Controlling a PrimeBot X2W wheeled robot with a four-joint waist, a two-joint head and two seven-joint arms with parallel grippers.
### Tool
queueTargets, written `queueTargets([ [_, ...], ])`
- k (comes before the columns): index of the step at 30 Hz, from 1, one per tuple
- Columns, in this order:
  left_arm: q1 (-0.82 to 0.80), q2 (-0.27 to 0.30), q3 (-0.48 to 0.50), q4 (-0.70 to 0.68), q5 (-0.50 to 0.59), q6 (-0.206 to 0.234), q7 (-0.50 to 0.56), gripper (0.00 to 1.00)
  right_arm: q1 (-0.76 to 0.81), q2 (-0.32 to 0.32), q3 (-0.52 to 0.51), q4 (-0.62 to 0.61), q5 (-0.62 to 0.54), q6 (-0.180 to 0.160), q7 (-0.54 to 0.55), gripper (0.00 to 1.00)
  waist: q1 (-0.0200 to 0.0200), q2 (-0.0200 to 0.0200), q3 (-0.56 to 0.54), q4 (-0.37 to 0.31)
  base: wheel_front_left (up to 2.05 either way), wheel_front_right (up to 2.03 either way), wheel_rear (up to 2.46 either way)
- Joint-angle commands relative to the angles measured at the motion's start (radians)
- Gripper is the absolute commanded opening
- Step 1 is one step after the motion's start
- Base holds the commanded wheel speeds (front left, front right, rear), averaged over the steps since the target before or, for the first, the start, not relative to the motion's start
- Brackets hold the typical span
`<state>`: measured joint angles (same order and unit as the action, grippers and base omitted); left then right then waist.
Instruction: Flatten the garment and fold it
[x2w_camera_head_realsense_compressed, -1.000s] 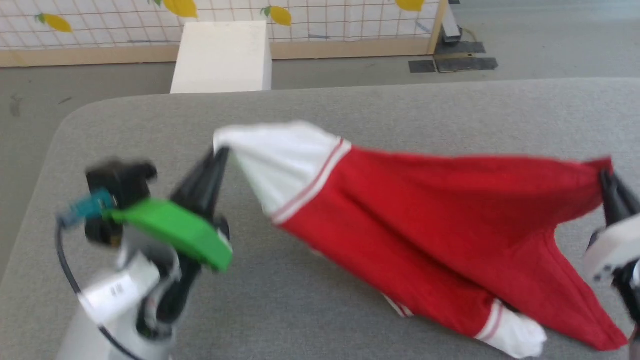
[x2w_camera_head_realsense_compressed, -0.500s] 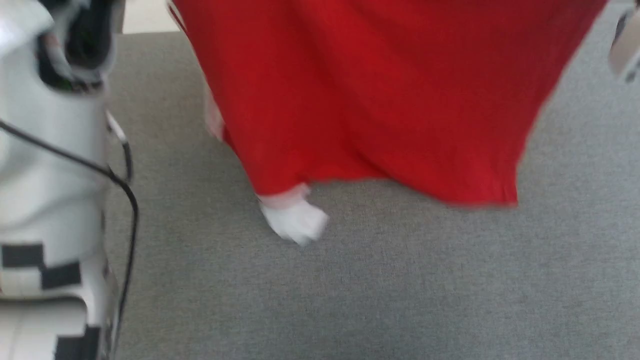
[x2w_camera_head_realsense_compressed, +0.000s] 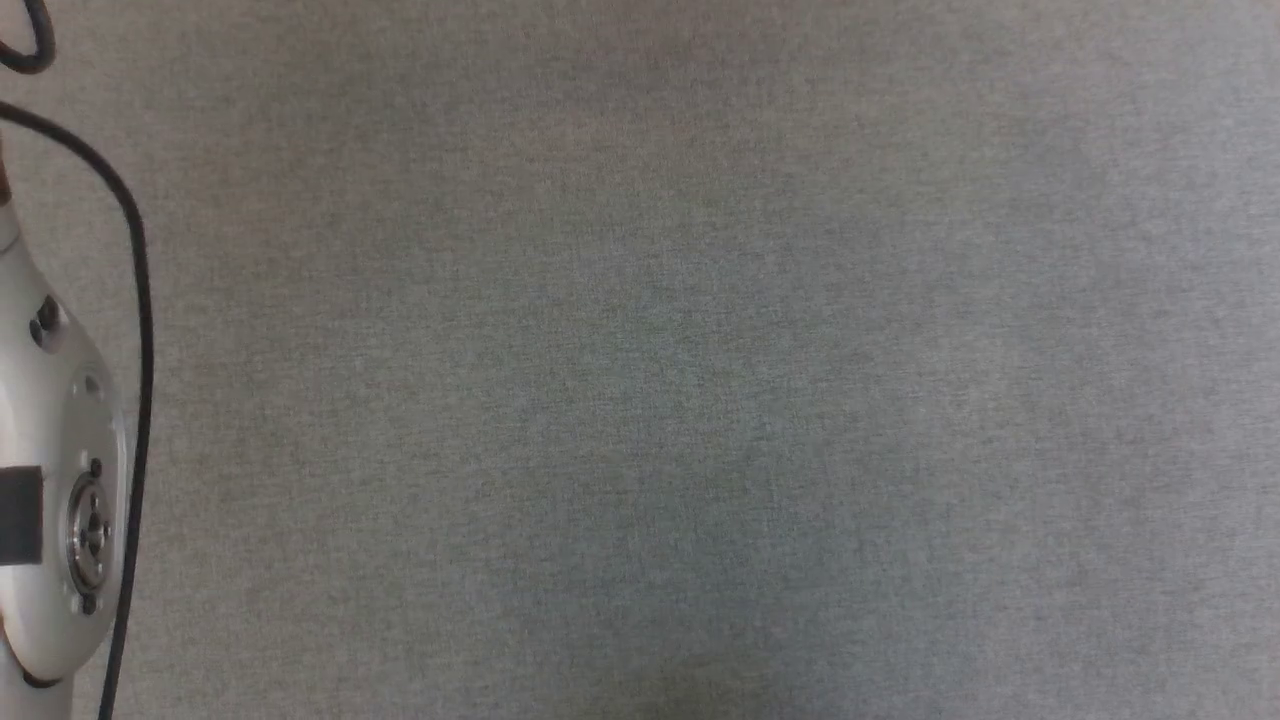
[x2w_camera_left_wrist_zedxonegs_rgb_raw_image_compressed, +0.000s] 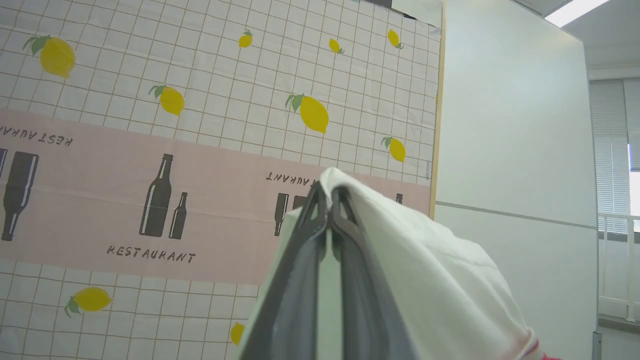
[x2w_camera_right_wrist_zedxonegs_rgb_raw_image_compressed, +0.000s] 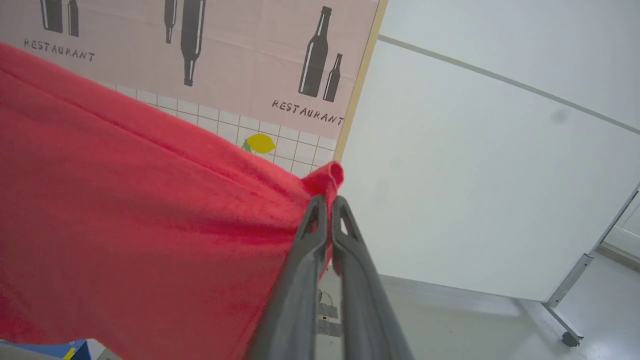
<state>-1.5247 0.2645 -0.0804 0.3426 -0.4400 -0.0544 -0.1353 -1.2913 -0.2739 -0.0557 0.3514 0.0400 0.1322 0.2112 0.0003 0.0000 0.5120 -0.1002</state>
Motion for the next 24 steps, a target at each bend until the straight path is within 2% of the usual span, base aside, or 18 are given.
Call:
queueTargets([
  [1, 0.014, 0.013, -0.004, 0.020, 0.010, -0.012, -0.017, 0.00, 0.011, 0.000, 0.000, 0.015, -0.013, -0.002, -0.020, 0.00, -0.0003, 0.0000, 0.001, 0.017, 0.00, 0.00, 0.00],
  [6, 0.227, 0.063, -0.063, 0.118, 0.052, -0.033, -0.017, 0.00, 0.182, 0.003, 0.042, 0.081, 0.010, -0.002, -0.083, 0.00, -0.0003, 0.0000, -0.050, 0.044, 0.00, 0.00, 0.00],
  [11, 0.512, 0.112, -0.104, 0.153, 0.065, -0.037, 0.037, 0.00, 0.394, 0.013, 0.097, 0.115, 0.085, -0.002, -0.110, 0.00, -0.0003, 0.0000, -0.127, 0.057, 0.00, 0.00, 0.00],
  [17, 0.905, 0.137, -0.139, 0.116, 0.000, -0.046, 0.194, 0.00, 0.647, 0.001, 0.143, 0.088, 0.167, -0.002, -0.107, 0.00, -0.0003, 0.0000, -0.231, 0.074, 0.00, 0.00, 0.00],
  [21, 1.151, 0.147, -0.152, 0.026, -0.074, -0.046, 0.340, 0.00, 0.785, -0.018, 0.156, 0.043, 0.198, -0.002, -0.094, 0.00, -0.0003, 0.0000, -0.290, 0.080, 0.00, 0.00, 0.00],
  [24, 1.317, 0.165, -0.162, -0.067, -0.115, -0.029, 0.442, 0.00, 0.881, -0.042, 0.160, 0.007, 0.190, -0.002, -0.079, 0.00, -0.0003, 0.0000, -0.331, 0.085, 0.00, 0.00, 0.00],
])
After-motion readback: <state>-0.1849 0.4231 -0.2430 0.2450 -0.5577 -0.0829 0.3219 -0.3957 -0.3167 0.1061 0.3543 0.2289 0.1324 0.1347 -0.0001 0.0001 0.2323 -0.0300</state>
